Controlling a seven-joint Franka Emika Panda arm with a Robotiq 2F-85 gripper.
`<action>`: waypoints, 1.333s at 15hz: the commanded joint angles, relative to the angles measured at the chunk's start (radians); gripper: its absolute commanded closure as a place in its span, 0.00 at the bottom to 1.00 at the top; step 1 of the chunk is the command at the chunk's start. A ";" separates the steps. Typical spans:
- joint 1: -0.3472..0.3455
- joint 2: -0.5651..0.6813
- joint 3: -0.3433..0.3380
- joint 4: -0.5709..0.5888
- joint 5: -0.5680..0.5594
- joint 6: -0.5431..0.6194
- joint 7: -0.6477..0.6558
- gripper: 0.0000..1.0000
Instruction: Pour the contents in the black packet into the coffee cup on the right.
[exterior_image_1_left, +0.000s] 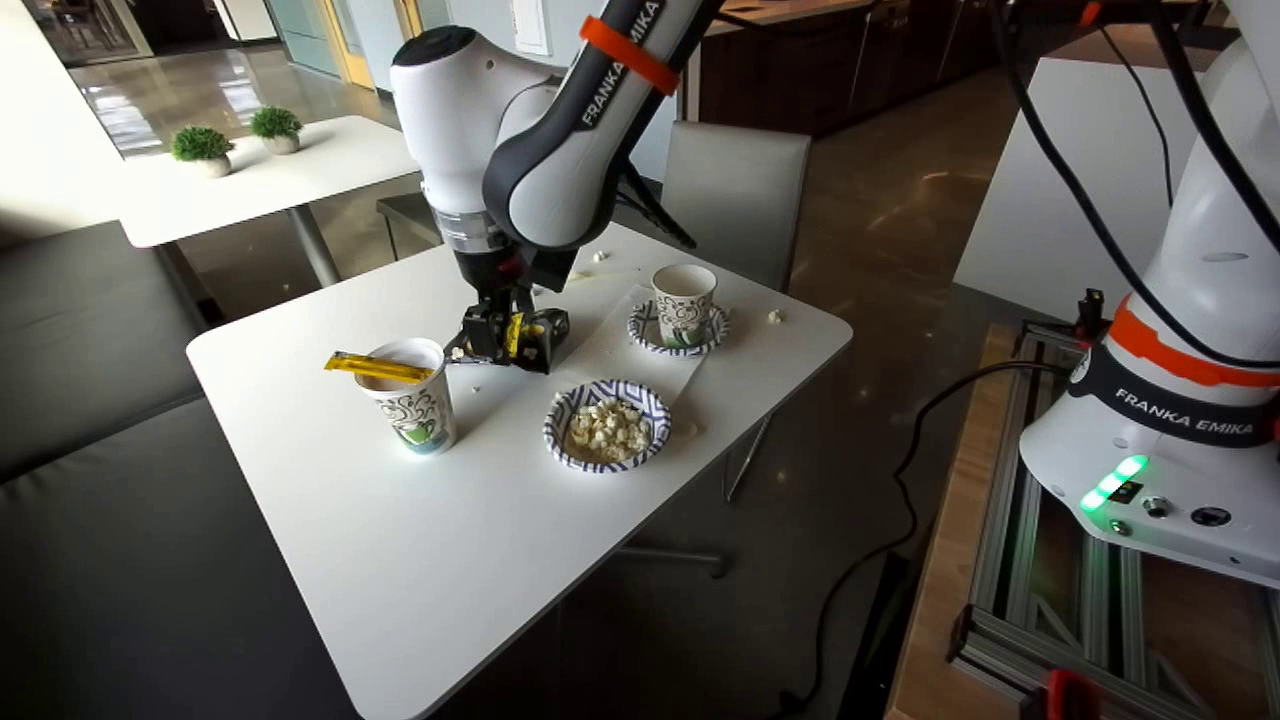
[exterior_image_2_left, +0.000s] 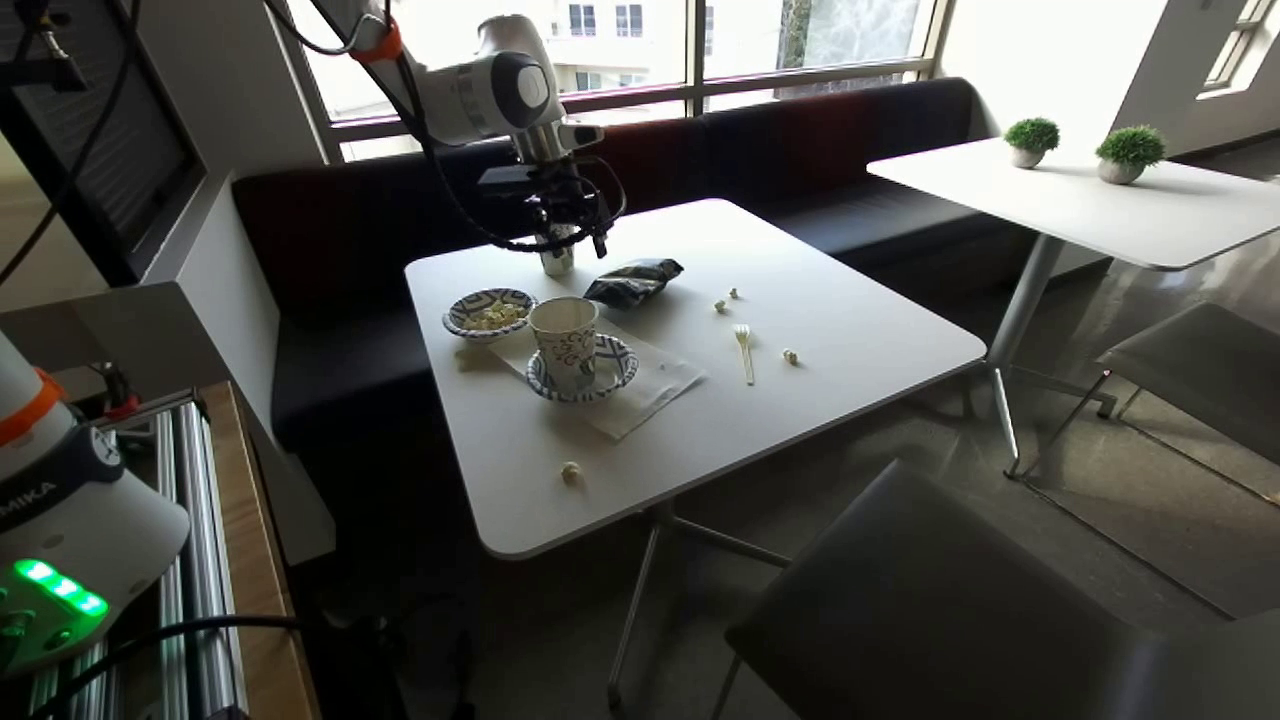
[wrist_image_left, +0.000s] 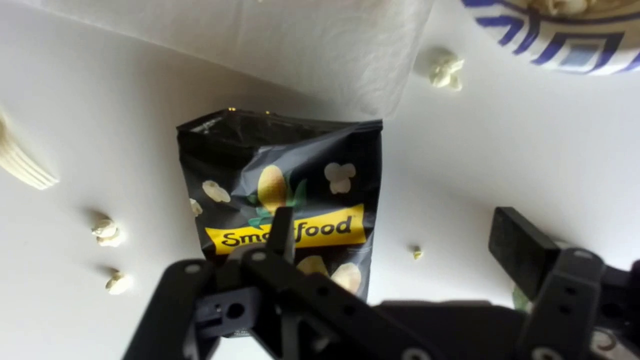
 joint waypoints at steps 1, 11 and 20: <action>0.094 0.074 -0.110 0.067 -0.044 0.082 0.116 0.00; 0.277 0.197 -0.276 0.169 -0.184 0.068 0.227 0.57; 0.281 0.247 -0.284 0.201 -0.215 0.062 0.234 0.78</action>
